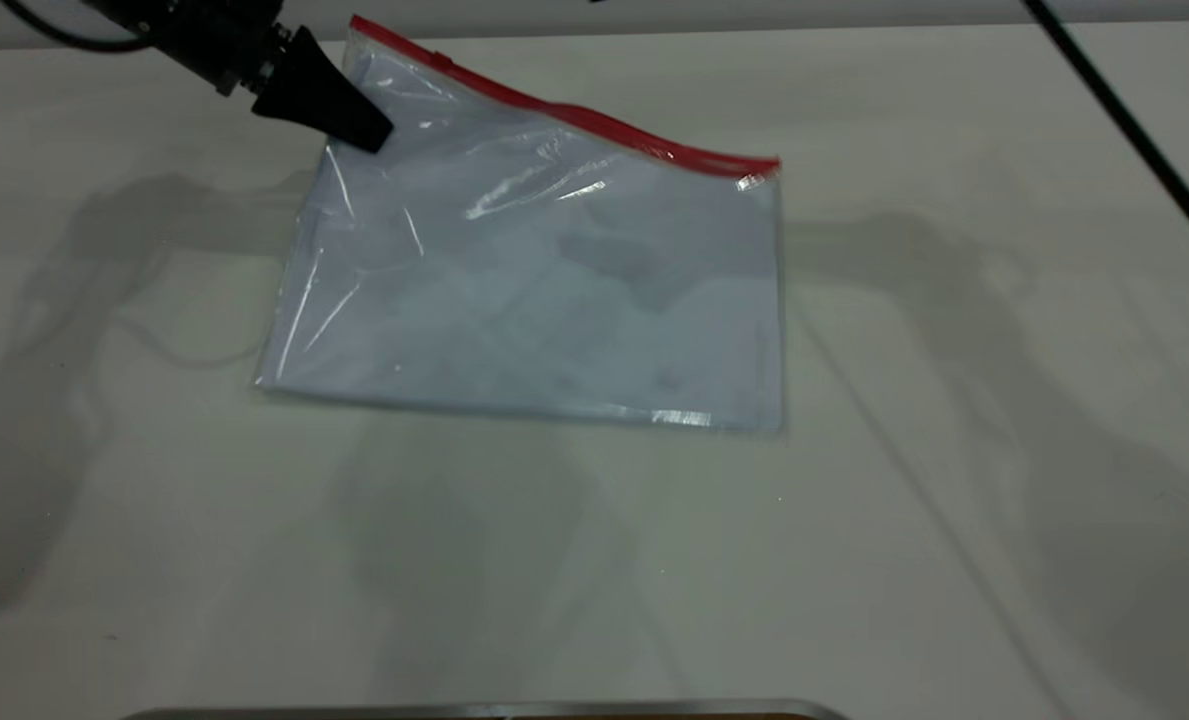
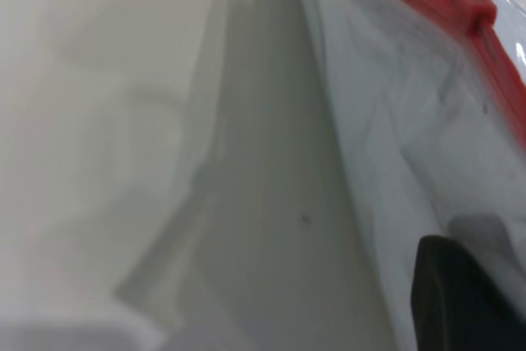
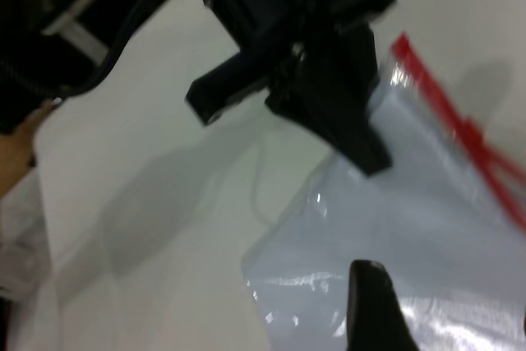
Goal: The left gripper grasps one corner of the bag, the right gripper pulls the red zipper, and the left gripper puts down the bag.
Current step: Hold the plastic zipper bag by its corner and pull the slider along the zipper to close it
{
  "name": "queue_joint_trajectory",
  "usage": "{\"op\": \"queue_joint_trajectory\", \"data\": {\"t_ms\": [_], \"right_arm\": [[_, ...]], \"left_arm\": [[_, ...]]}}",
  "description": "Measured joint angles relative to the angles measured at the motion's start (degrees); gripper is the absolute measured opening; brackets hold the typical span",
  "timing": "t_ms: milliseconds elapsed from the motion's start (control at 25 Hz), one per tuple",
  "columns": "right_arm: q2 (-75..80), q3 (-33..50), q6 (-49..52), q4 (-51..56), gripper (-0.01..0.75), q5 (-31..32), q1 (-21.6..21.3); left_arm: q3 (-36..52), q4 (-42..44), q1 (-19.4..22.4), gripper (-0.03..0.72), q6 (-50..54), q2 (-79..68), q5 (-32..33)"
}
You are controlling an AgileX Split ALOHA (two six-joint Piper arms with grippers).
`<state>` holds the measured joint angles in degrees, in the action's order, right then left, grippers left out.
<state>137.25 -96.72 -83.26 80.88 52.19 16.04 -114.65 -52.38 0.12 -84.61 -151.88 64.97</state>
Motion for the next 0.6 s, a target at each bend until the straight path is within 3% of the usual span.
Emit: {"op": "queue_joint_trajectory", "data": {"t_ms": [320, 600], "right_arm": [[9.15, -9.74, 0.05, 0.16, 0.468, 2.33, 3.79], [14.84, -13.71, 0.05, 2.12, 0.468, 2.21, 6.20]], "left_arm": [[0.00, 1.55, -0.58, 0.061, -0.71, 0.00, 0.98], [-0.04, 4.51, -4.16, 0.061, -4.62, 0.00, 0.98]]}}
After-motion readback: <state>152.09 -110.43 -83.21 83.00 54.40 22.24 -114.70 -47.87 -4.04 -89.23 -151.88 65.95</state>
